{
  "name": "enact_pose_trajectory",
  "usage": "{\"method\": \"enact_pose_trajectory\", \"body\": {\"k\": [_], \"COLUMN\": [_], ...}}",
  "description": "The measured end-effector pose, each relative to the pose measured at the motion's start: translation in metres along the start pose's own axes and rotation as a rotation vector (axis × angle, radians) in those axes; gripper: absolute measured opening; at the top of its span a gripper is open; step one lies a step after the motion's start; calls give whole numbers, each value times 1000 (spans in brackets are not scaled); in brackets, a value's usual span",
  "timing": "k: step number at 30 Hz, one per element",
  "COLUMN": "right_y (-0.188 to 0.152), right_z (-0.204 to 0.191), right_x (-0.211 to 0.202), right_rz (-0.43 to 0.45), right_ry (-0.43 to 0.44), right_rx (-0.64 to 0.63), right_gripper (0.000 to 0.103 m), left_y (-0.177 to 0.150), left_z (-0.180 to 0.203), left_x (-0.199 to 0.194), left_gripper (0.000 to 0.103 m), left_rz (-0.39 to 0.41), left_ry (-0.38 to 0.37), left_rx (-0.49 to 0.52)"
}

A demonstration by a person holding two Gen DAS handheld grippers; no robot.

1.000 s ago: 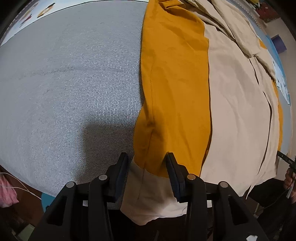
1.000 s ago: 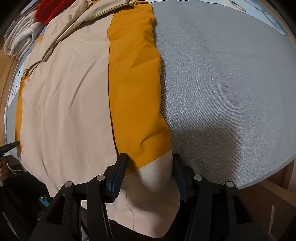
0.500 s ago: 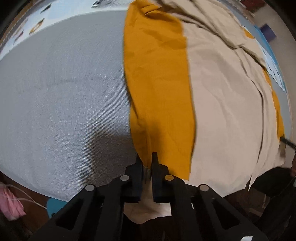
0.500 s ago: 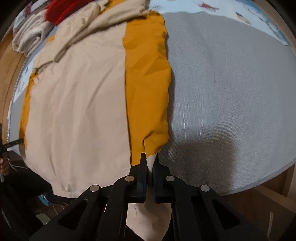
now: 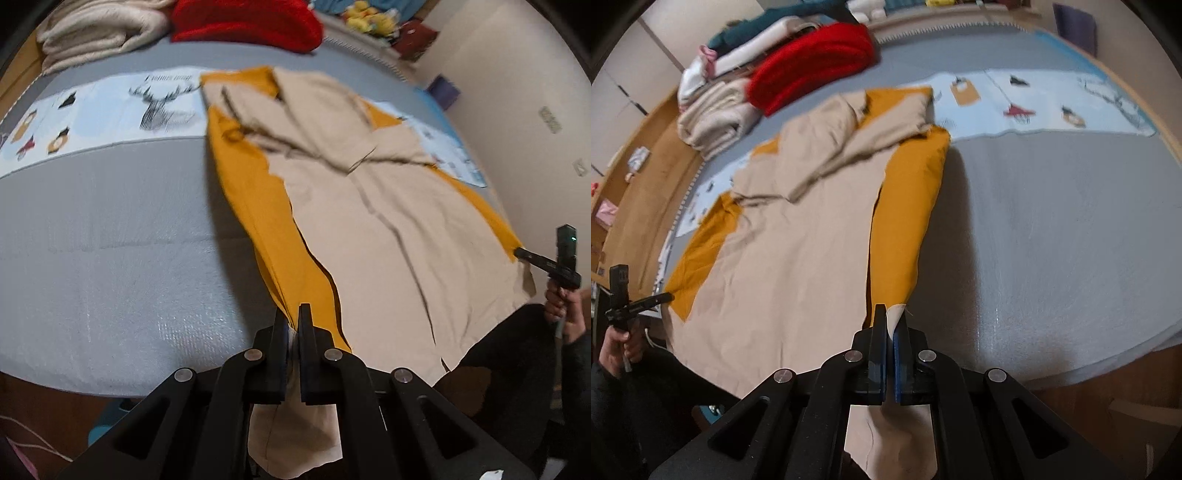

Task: Fold large clothes
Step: 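Fold the held end up toward the garment's other end with both grippers and release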

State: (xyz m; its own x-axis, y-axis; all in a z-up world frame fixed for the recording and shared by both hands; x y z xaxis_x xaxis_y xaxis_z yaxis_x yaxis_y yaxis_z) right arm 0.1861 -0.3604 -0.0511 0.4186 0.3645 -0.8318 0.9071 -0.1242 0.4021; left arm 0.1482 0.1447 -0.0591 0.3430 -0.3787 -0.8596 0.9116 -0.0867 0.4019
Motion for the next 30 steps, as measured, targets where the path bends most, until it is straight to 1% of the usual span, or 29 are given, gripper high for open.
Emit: {"method": "enact_pose_trajectory", "body": {"k": [4,8,10,14,17,19,21,22,23,24,26,29,30], "right_y": [-11,-39,-56,-82,-83,-70,-47,-35,-19,-2,32,79,92], "right_z": [-7,-11,-8,3,7,10,10,10,11,9,6,12,16], "right_x": [-43,-89,-115,-154,-158,-151,-139,-131,-120,-107,-78,-28,-10], "right_rz": [40,94,128,185,201,204,216,224,236,249,248,206,190], "right_ry": [35,45,56,68,71,64,58,43,8,-35,-62,-97,-114], "right_rx": [-14,-27,-5,58,72,78,57,40,8,-40,-82,-81,-81], "right_gripper": [2,2,2,2,2,2,2,2,2,2,2,2,2], "left_y": [-14,-41,-53,-57,-44,-33,-13,-5,7,19,43,68,73], "left_z": [16,24,33,44,37,27,7,1,-6,-16,-33,-59,-66], "left_x": [-28,-57,-75,-91,-76,-61,-36,-28,-18,-7,15,46,56], "left_gripper": [3,3,3,3,3,3,3,3,3,3,3,3,3], "left_rz": [14,16,38,69,68,60,38,37,39,36,33,28,25], "left_ry": [-42,-65,-100,-156,-162,-169,-169,-166,-154,-140,-115,-86,-90], "left_rx": [21,11,0,-6,-19,-61,-129,-140,-150,-177,-216,-301,-327]}}
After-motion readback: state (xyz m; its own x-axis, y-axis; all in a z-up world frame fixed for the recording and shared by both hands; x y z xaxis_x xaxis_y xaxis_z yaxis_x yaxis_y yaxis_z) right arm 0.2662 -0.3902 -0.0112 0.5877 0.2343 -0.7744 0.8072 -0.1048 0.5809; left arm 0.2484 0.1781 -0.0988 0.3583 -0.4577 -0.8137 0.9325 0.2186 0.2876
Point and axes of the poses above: each gripper's, at about its wrist camera, not at the fingertips, and x roughly the way its jaws point, z to its right, y to its top, the point moved 10 cm from there along x, roughly the way its jaws point, and after that the axes turned 6 degrees about x, right-handed, at the moved point
